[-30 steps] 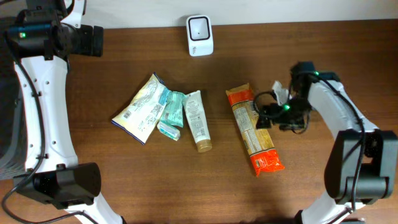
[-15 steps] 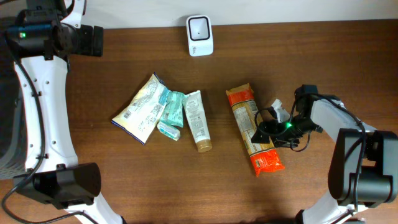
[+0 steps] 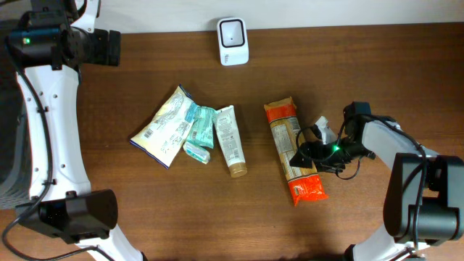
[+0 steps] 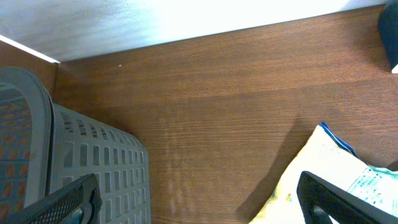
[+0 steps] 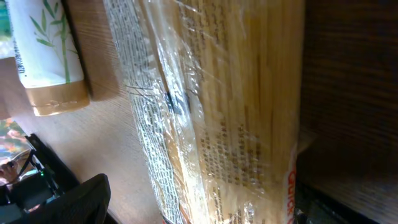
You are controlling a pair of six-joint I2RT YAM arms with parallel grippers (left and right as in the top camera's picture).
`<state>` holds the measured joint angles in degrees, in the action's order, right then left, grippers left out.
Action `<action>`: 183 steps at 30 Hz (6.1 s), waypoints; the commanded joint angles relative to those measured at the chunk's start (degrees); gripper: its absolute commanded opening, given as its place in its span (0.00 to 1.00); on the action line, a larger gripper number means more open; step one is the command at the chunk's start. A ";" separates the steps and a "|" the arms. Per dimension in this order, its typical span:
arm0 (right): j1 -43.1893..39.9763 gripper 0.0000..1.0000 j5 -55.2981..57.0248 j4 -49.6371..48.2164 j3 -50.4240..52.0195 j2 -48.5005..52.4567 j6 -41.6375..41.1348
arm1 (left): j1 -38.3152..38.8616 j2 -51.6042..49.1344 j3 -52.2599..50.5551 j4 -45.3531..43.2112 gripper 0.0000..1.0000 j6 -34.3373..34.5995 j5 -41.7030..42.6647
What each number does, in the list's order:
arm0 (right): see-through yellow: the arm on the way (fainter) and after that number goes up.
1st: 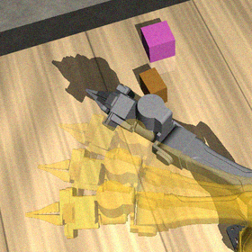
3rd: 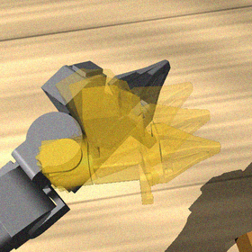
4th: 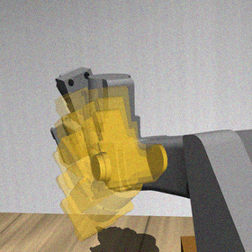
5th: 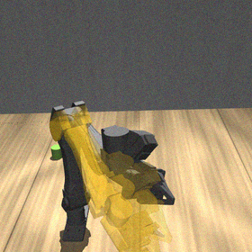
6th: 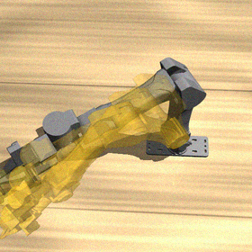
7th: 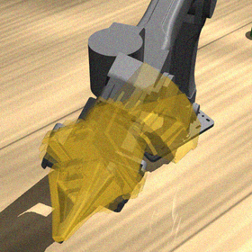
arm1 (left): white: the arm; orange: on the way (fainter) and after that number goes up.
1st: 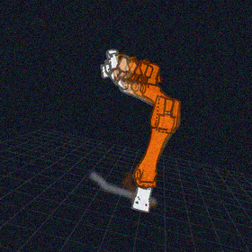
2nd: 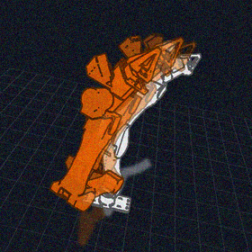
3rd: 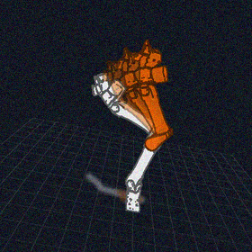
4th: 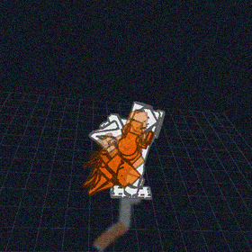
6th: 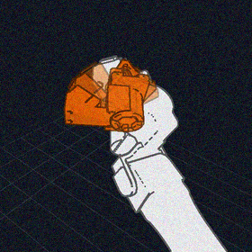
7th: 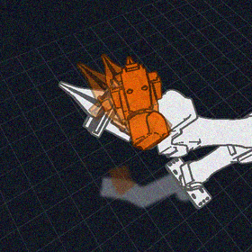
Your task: Scan the item barcode
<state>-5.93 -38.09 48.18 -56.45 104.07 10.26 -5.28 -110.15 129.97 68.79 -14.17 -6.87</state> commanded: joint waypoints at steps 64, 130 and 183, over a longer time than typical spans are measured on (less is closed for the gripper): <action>30.93 0.85 48.28 24.61 -22.40 8.81 -56.26 | -0.11 0.24 0.37 -0.09 0.99 -0.90 0.20; 36.61 0.04 99.89 -26.99 -62.12 33.27 12.02 | -0.11 0.24 0.37 -0.09 0.99 -0.90 0.20; 19.50 0.53 10.38 11.04 -39.69 6.03 -24.83 | -0.11 0.24 0.37 -0.09 0.99 -0.90 0.20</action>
<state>6.26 -26.79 63.07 -97.17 111.09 -7.31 -5.28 -110.15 129.97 68.73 -14.17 -6.90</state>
